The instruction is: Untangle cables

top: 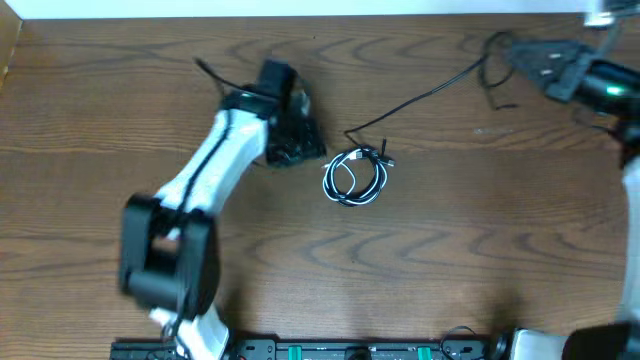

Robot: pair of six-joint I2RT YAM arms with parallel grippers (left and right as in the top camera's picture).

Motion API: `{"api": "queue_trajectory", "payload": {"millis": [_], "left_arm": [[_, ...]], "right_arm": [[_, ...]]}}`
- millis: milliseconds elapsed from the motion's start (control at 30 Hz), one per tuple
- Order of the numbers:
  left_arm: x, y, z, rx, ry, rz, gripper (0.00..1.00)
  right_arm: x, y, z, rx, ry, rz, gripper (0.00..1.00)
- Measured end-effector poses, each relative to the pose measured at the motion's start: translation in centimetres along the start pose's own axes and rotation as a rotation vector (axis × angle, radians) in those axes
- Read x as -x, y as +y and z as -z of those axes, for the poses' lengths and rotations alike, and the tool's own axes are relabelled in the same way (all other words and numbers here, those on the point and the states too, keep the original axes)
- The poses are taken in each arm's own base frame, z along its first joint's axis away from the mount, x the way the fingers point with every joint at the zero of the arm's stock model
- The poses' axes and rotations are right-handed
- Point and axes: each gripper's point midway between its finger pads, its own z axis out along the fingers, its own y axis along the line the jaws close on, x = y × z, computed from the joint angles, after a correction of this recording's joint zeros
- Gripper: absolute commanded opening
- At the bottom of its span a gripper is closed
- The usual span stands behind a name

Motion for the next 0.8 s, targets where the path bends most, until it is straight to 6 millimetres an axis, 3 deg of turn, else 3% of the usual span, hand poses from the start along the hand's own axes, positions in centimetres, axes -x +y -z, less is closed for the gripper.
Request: {"api": "queue_trajectory", "payload": {"millis": [33,100,200,333,533,800], "left_arm": [[0.7,-1.0,2.6,-0.024,-0.068,-0.020,0.45],[1.3,-2.5,5.9,-0.057,-0.153,-0.055,0.45],[1.2,-3.8,8.6,-0.085,-0.213,-0.084,0.45],[0.5,-4.3,9.1,-0.106,-0.198,-0.090,0.46],[0.0,-6.1,9.0,-0.206,-0.165,-0.165,0.45],[-1.4,-10.1,10.3,-0.443,-0.106,-0.247,0.46]], "right_arm": [[-1.0,-0.5,-1.3,0.012,0.042,-0.011,0.01],[-3.3,-1.0,-4.0,0.042,0.129,-0.025,0.01],[-6.1,-1.5,-7.2,0.083,0.227,-0.038,0.01],[-9.7,-2.5,-11.0,0.125,0.340,-0.072,0.01],[-13.0,-3.6,-14.4,0.159,0.432,-0.127,0.01],[-11.8,-3.8,-15.2,0.200,0.393,-0.113,0.01]]}}
